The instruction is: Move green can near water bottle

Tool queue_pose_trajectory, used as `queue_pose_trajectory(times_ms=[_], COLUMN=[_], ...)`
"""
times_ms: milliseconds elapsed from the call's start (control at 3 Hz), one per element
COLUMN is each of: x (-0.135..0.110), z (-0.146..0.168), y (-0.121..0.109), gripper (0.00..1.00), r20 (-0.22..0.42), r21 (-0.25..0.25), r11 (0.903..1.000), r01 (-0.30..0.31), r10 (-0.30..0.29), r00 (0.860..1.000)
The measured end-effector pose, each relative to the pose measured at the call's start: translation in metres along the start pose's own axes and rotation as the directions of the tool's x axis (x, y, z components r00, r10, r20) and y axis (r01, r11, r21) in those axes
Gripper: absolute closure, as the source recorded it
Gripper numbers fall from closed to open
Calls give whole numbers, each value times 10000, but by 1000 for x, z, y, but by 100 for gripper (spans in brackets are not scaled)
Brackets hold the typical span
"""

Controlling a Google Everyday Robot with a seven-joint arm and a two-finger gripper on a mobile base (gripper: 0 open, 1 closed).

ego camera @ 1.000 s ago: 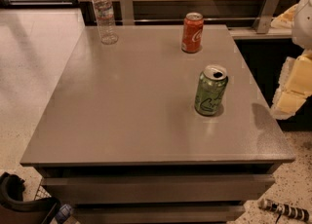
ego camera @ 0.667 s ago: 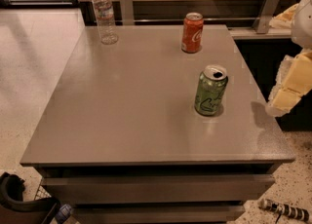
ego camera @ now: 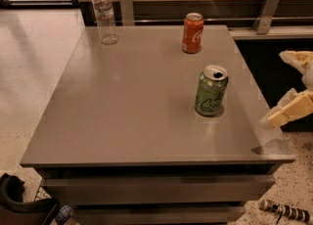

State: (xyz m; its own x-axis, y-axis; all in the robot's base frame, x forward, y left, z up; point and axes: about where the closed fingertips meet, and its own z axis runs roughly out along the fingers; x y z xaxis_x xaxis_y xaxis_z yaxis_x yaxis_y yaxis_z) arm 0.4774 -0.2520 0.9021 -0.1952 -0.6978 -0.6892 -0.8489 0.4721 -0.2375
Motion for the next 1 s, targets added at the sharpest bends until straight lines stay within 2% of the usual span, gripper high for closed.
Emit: queue_pose_trajectory(times_ms=[333,667,1000], x=[-11,-40,-73], z=[5,5,6], y=[-18,-27,-11], gripper=[0,0,0], r20=[2424,4340,5621], r21=[299,-85,-974], r11=[9962,9918,9886], r01=[-821,-1272,-1148], r10=[725,1183,1498], r00=[9675,8931,8134])
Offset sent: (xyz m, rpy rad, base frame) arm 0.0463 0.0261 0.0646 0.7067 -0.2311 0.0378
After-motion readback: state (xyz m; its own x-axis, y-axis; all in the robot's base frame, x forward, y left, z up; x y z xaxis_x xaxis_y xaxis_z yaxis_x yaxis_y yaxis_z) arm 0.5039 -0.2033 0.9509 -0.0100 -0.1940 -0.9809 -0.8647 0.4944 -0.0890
